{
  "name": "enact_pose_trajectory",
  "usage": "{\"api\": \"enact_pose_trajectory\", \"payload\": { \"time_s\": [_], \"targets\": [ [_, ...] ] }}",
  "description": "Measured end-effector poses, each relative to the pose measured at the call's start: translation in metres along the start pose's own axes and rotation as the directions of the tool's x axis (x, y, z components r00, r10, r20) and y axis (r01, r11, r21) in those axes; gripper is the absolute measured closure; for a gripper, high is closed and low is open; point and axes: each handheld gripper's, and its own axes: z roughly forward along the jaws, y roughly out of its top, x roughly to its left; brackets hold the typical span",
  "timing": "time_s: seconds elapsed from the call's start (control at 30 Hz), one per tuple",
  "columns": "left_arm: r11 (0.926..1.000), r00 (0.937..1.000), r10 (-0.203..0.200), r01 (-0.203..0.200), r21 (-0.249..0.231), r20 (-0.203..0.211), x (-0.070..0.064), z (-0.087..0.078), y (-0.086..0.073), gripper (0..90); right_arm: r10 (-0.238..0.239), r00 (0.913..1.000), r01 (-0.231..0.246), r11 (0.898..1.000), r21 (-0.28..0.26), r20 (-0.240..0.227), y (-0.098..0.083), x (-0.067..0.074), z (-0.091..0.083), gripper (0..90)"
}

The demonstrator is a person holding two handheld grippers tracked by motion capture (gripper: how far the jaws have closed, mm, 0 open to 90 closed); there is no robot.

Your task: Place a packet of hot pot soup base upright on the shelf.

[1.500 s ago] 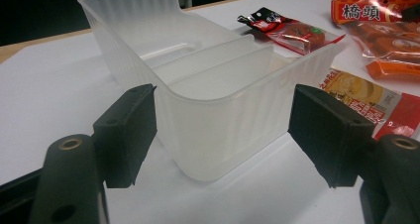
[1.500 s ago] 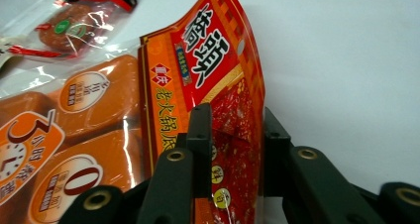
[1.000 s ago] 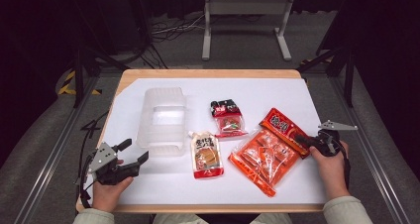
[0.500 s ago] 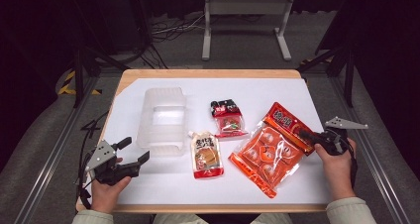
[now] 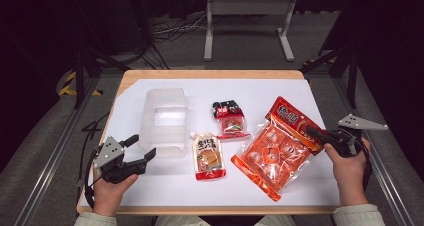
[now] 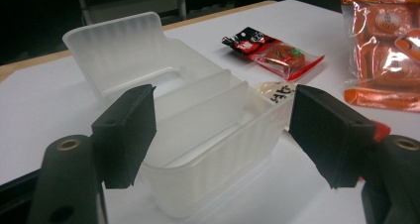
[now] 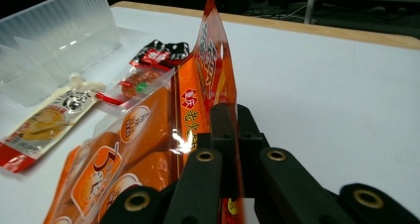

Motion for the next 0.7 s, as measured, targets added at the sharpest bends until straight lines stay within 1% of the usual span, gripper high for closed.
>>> {"api": "enact_pose_trajectory", "payload": {
  "time_s": [0.07,0.1,0.13,0.2,0.23,0.27,0.3,0.33,0.37,0.4,0.43,0.47,0.5,0.53,0.57,0.6,0.67,0.7],
  "targets": [
    [1.0000,1.0000,-0.004,0.004,-0.006,0.008,0.000,0.000,0.003,27.1,-0.012,0.9999,0.012,1.000,-0.010,-0.008,0.004,0.004,-0.004,90.0],
    [1.0000,1.0000,-0.003,0.003,0.001,0.001,-0.001,0.000,0.004,28.0,-0.020,0.9997,0.020,1.000,-0.016,-0.014,0.007,0.007,-0.007,90.0],
    [0.9997,0.9993,0.017,-0.016,0.017,-0.034,-0.003,-0.001,0.006,30.5,-0.023,0.9994,0.022,0.999,-0.024,-0.026,0.011,0.011,-0.011,90.0],
    [0.9998,0.9993,0.017,-0.016,0.011,-0.032,-0.004,-0.001,0.007,29.6,-0.025,0.9991,0.024,0.999,-0.029,-0.033,0.012,0.012,-0.012,90.0],
    [0.9999,0.9997,0.013,-0.013,0.002,-0.021,-0.004,-0.001,0.008,30.6,-0.021,0.9989,0.020,0.999,-0.035,-0.043,0.014,0.014,-0.014,90.0],
    [0.9999,0.9998,0.013,-0.013,-0.004,-0.017,-0.006,0.000,0.010,30.4,-0.030,0.9979,0.027,0.999,-0.042,-0.057,0.017,0.018,-0.017,90.0],
    [0.9999,0.9998,0.013,-0.013,-0.004,-0.017,-0.006,0.000,0.010,29.6,-0.030,0.9979,0.027,0.999,-0.042,-0.057,0.017,0.018,-0.017,90.0],
    [0.9999,0.9998,0.013,-0.013,-0.006,-0.015,-0.007,0.000,0.011,28.4,-0.037,0.9966,0.034,0.998,-0.049,-0.073,0.021,0.022,-0.021,90.0],
    [0.9999,0.9998,0.008,-0.008,-0.012,-0.018,-0.007,0.000,0.013,28.4,-0.037,0.9966,0.034,0.998,-0.049,-0.073,0.021,0.022,-0.021,90.0],
    [0.9999,0.9995,-0.010,0.010,-0.011,-0.031,-0.007,0.000,0.015,26.6,-0.041,0.9957,0.037,0.998,-0.053,-0.083,0.023,0.024,-0.023,90.0],
    [0.9995,0.9979,-0.031,0.031,-0.003,-0.057,-0.006,0.000,0.017,22.2,-0.051,0.9943,0.045,0.997,-0.058,-0.094,0.025,0.027,-0.026,90.0],
    [0.9982,0.9956,-0.060,0.060,0.000,-0.072,-0.005,-0.001,0.019,20.5,-0.052,0.9940,0.047,0.997,-0.058,-0.096,0.027,0.030,-0.027,90.0],
    [0.9975,0.9958,-0.070,0.070,-0.008,-0.059,-0.003,-0.001,0.021,23.0,-0.046,0.9943,0.041,0.998,-0.053,-0.096,0.030,0.033,-0.029,90.0],
    [0.9968,0.9958,-0.080,0.079,-0.013,-0.046,-0.001,-0.001,0.021,25.5,-0.049,0.9941,0.044,0.998,-0.054,-0.097,0.032,0.034,-0.030,90.0],
    [0.9965,0.9960,-0.081,0.080,-0.027,-0.038,0.001,0.001,0.021,26.0,-0.052,0.9939,0.047,0.997,-0.054,-0.097,0.033,0.036,-0.031,90.0],
    [0.9965,0.9960,-0.081,0.080,-0.027,-0.038,0.001,0.001,0.021,25.9,-0.052,0.9939,0.047,0.997,-0.054,-0.097,0.033,0.036,-0.031,90.0],
    [0.9963,0.9969,-0.078,0.078,-0.036,-0.009,0.003,0.004,0.020,25.9,-0.069,0.9913,0.062,0.996,-0.065,-0.112,0.038,0.042,-0.036,90.0],
    [0.9967,0.9977,-0.067,0.067,-0.046,-0.002,0.004,0.005,0.020,25.9,-0.076,0.9899,0.068,0.995,-0.070,-0.120,0.040,0.044,-0.038,90.0]
  ]
}}
